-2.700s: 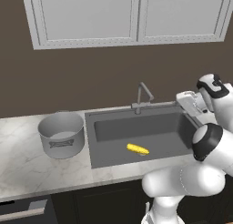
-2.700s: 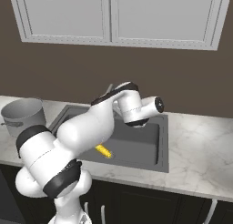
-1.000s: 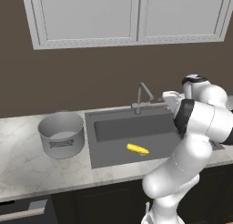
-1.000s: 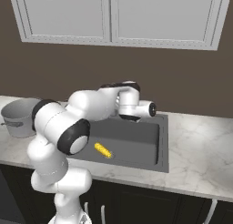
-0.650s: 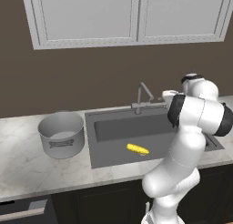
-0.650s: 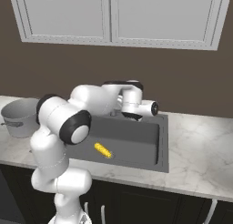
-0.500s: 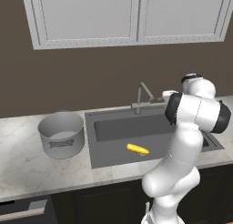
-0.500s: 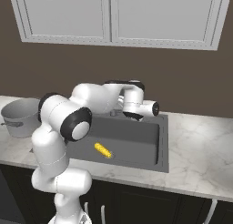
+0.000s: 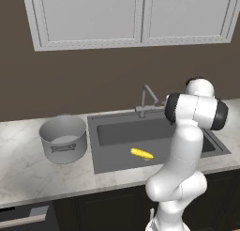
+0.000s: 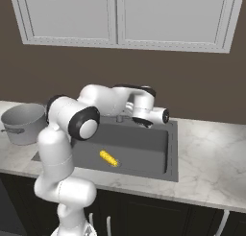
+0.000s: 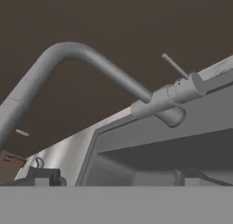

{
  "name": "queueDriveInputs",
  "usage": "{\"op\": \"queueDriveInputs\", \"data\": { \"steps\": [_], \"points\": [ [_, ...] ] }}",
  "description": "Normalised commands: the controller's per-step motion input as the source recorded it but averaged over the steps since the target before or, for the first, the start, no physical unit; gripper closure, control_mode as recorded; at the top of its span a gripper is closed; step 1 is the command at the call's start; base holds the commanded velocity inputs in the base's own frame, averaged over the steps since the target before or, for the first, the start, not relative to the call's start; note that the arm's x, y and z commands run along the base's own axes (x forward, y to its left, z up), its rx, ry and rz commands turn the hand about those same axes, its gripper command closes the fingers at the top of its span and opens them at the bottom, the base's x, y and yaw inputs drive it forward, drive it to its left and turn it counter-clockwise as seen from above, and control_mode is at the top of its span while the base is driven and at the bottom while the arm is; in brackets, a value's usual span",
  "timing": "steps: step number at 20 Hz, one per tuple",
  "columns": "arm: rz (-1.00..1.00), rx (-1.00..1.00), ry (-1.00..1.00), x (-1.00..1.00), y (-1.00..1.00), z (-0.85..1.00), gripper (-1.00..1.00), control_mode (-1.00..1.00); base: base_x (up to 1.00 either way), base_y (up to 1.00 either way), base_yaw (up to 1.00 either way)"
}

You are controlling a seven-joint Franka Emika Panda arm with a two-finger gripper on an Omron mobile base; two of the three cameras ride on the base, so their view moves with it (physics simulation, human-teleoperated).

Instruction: Dump the corn from the pot into the sink. Then turn on the water and wash the corn. Then turn off the water and put the corn back in the pot.

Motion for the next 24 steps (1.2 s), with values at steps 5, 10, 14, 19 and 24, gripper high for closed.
{"op": "queueDriveInputs", "data": {
  "steps": [5, 10, 14, 19, 24],
  "points": [
    [0.01, 0.0, -0.05, 0.23, 0.0, -0.12, -1.0, -1.0, 0.0, 0.0, 0.0],
    [0.01, 0.0, -0.01, 0.31, 0.0, -0.12, -1.0, -1.0, 0.0, 0.0, 0.0],
    [0.02, 0.0, 0.0, 0.34, 0.0, -0.14, -1.0, -1.0, 0.0, 0.0, 0.0],
    [0.01, 0.0, -0.02, 0.29, 0.0, -0.18, -1.0, -1.0, 0.0, 0.0, 0.0],
    [0.0, 0.0, -0.04, 0.23, 0.0, -0.16, -1.0, -1.0, 0.0, 0.0, 0.0]
  ]
}}
